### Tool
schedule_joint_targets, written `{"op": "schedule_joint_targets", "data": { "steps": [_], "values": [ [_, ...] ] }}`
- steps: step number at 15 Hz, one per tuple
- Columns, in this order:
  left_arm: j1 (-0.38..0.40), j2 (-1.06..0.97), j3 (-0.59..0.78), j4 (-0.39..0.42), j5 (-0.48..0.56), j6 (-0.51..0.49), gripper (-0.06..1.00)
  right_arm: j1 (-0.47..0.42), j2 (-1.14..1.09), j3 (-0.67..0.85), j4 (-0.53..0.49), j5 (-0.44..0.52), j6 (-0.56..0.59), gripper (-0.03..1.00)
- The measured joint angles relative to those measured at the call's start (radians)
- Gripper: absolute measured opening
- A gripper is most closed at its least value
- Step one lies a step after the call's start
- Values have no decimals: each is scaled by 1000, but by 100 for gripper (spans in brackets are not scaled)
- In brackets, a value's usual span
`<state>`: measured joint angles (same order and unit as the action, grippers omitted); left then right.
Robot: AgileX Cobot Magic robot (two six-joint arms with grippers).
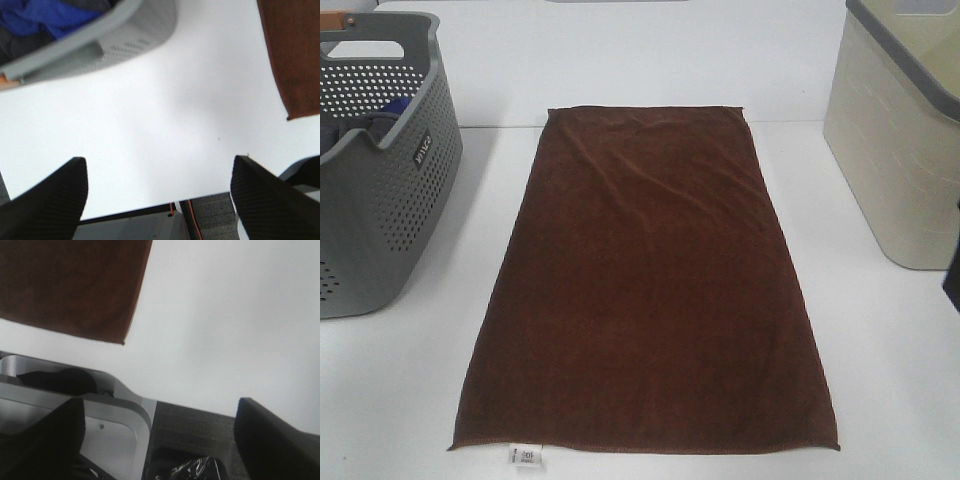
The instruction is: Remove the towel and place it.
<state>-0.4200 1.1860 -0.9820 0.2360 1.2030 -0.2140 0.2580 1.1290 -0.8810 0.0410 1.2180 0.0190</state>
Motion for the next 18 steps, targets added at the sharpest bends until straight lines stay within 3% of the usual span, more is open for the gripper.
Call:
{"op": "schedule_joint_targets", "data": {
  "steps": [3, 4, 6, 10, 14, 18],
  "values": [
    [0, -170, 208, -33, -59, -5, 75, 0, -164, 156, 4, 2, 0, 77],
    [0, -306, 354, -55, -152, -6, 75, 0, -294, 253, 7, -18, 0, 77],
    [0, -429, 446, -84, -212, -1, 75, 0, -437, 318, 7, -58, 0, 77],
    [0, -576, 460, -116, -284, 35, 75, 0, -645, 346, 7, -101, -9, 77],
    [0, -688, 463, -243, -290, 285, 75, 0, -946, 371, 12, -140, -60, 77],
    [0, -696, 463, -275, -254, 347, 75, 0, -1021, 378, 7, -149, -61, 77]
  ]
}}
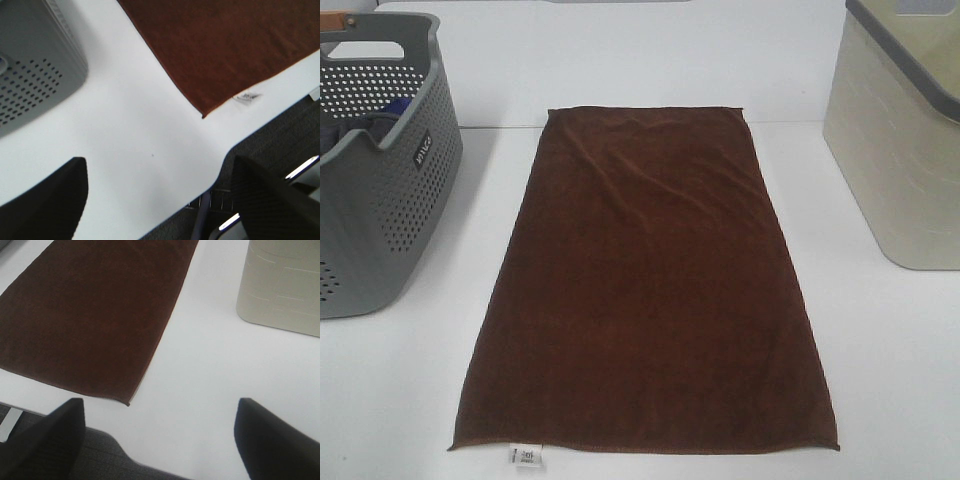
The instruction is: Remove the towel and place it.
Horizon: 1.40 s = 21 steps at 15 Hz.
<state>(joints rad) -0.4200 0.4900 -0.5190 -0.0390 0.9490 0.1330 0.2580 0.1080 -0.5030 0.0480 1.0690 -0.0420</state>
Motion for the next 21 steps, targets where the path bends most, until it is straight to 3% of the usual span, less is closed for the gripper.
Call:
{"op": "schedule_joint_targets", "data": {
  "steps": [2, 7, 17, 21],
  "values": [
    [0, -1, 8, 19, 75, -4, 75, 0, 0, 0, 0, 0, -1, 77],
    [0, -2, 18, 55, 86, -76, 75, 0, 0, 0, 0, 0, -4, 77],
    [0, -3, 18, 53, 91, -72, 75, -3, 0, 0, 0, -1, -6, 77],
    [84, -71, 19, 52, 91, -72, 75, -139, 0, 0, 4, -1, -6, 77]
  ]
}}
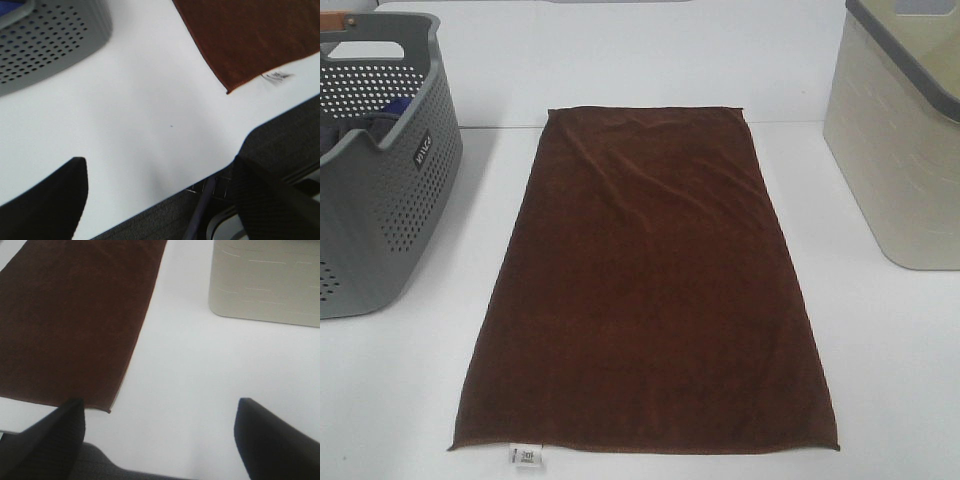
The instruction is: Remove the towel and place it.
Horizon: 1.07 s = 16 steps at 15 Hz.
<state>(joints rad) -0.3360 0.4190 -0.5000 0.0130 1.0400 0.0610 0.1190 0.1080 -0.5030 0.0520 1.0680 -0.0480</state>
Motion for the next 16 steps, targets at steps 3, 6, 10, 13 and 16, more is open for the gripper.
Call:
{"op": "schedule_joint_targets", "data": {
  "steps": [3, 6, 10, 13, 16],
  "values": [
    [130, -181, 0, 0, 1, 0, 75, -90, 0, 0, 1, 0, 0, 77],
    [224, -339, 0, 0, 1, 0, 75, -106, -5, 1, 4, 0, 0, 77],
    [309, -421, 0, 0, 1, 0, 75, -106, -69, 1, 4, 0, 0, 77],
    [310, -423, 0, 0, 1, 0, 75, -106, -111, 1, 4, 0, 0, 77],
    [310, -424, 0, 0, 1, 0, 75, -106, -114, 1, 4, 0, 0, 77]
  ]
}}
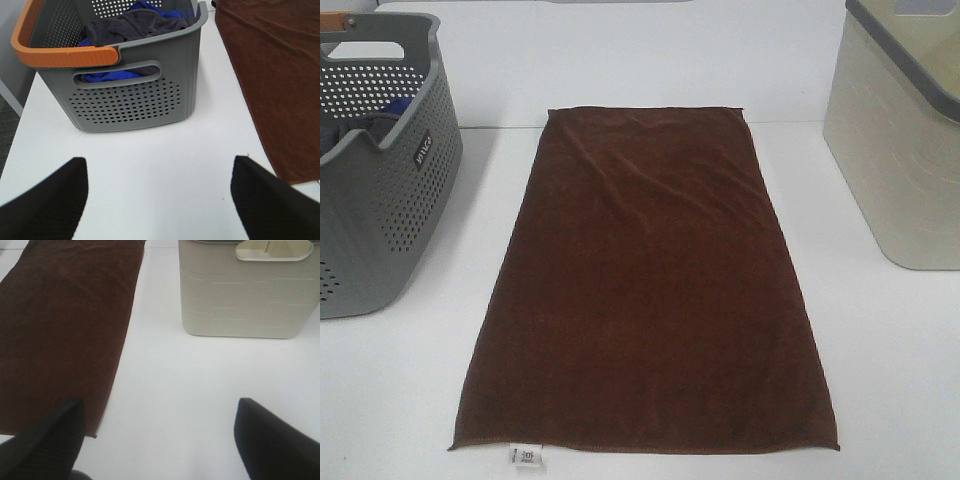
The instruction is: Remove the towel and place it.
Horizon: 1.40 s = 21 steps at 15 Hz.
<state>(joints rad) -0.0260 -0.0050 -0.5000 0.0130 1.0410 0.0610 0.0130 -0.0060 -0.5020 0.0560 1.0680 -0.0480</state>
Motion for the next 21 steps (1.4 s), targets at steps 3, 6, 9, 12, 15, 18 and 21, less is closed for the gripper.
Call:
{"op": "schedule_joint_targets", "data": {
  "steps": [3, 6, 9, 12, 15, 18, 21],
  "values": [
    [0, 0, 0, -19, 0, 3, 75, 0, 0, 0, 0, 0, 0, 77],
    [0, 0, 0, -37, 0, 4, 75, 0, 0, 0, 0, 0, 0, 77],
    [0, 0, 0, -82, 0, 53, 75, 0, 0, 0, 0, 0, 0, 77],
    [0, 0, 0, -88, 0, 57, 75, 0, 0, 0, 0, 0, 0, 77],
    [0, 0, 0, -88, 0, 57, 75, 0, 0, 0, 0, 0, 0, 77],
    [0, 0, 0, -88, 0, 57, 75, 0, 0, 0, 0, 0, 0, 77],
    [0, 0, 0, -88, 0, 60, 75, 0, 0, 0, 0, 0, 0, 77]
  ]
}}
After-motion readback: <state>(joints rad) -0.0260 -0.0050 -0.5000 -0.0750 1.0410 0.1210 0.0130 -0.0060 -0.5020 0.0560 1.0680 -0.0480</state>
